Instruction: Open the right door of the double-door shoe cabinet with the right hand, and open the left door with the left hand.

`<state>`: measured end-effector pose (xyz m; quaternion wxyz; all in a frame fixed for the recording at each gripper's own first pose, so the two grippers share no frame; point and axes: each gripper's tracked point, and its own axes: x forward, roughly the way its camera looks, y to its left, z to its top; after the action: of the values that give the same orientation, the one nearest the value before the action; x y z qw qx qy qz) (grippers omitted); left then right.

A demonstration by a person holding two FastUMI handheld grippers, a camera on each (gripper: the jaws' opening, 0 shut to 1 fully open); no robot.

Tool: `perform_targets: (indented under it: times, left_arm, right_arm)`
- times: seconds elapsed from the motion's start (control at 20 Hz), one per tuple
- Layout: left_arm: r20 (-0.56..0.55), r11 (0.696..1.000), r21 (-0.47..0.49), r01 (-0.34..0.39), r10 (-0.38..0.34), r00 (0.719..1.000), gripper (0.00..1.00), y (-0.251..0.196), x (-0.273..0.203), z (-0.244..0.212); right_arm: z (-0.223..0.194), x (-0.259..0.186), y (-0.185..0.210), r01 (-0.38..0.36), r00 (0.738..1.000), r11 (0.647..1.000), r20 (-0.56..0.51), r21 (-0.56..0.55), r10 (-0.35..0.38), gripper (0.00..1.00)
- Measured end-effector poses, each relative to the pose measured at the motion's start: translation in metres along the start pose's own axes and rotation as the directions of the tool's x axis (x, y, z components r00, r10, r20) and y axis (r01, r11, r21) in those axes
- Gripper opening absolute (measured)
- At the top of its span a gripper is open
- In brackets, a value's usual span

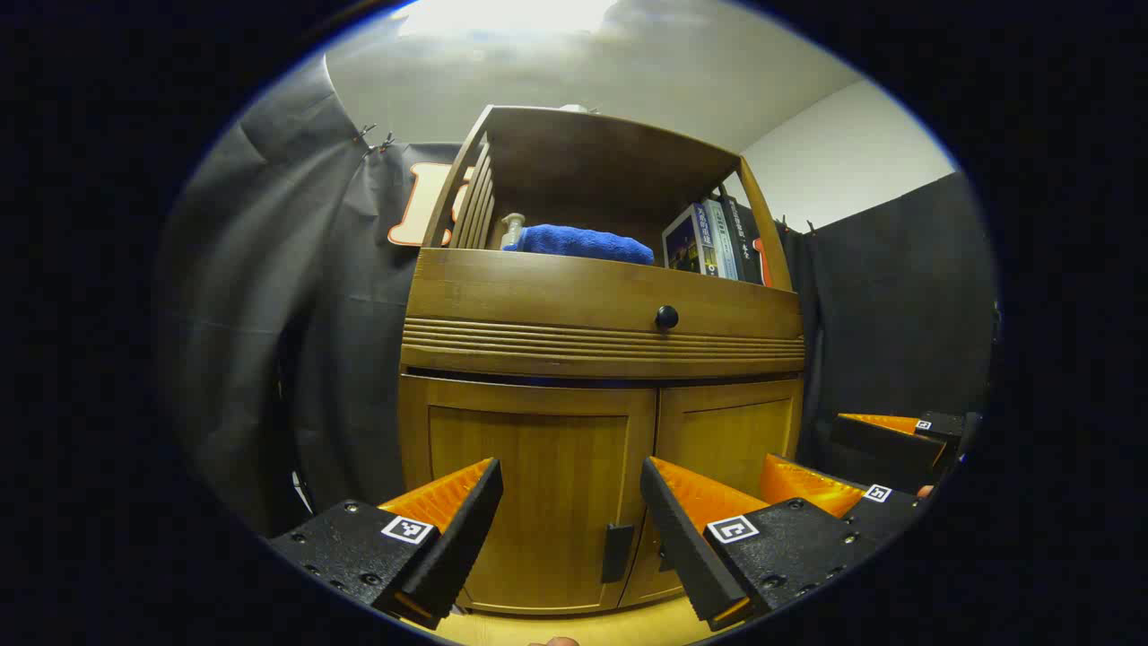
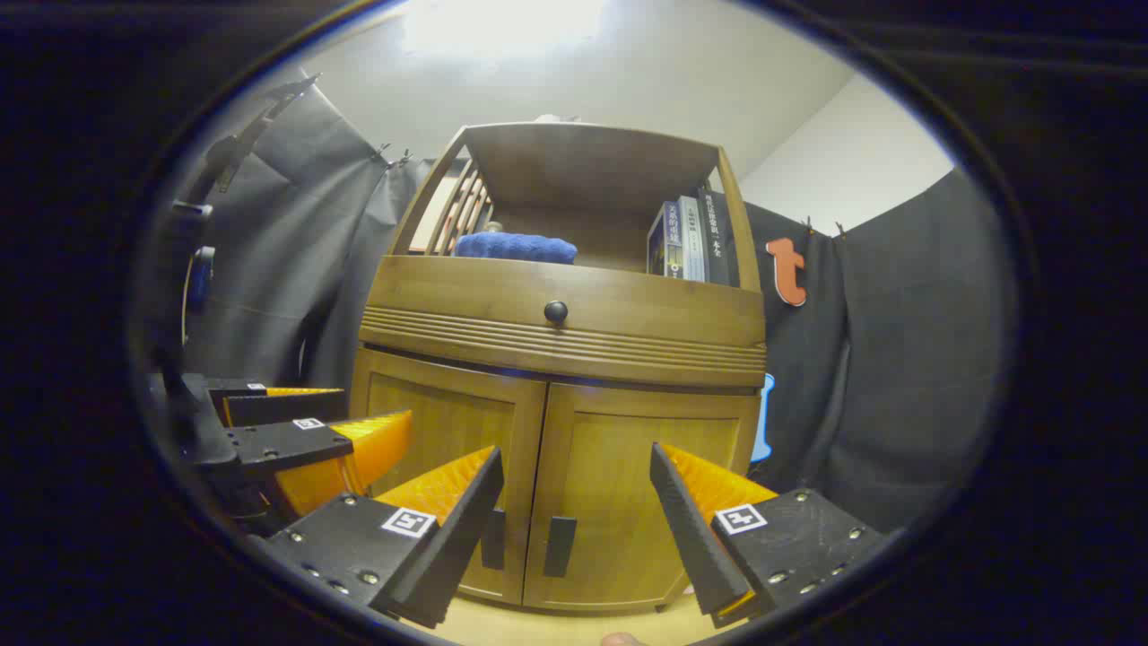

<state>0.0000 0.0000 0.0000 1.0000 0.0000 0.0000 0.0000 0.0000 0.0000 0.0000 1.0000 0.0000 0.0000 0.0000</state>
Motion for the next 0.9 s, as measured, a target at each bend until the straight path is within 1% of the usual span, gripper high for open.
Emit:
perform_targets:
  times: [0.25,0.9]
  left_arm:
    - [-0.002,1.000,-0.006,-0.014,0.014,1.000,0.92,0.003,0.001,-0.001]
    - [-0.015,0.999,-0.016,-0.045,0.045,0.999,0.92,0.006,-0.001,-0.007]
  right_arm:
    - [-0.003,0.002,0.002,-0.011,1.000,1.000,-0.015,-0.010,0.010,0.97]
    - [-0.014,0.002,-0.007,-0.003,0.999,1.000,-0.045,0.003,0.003,0.97]
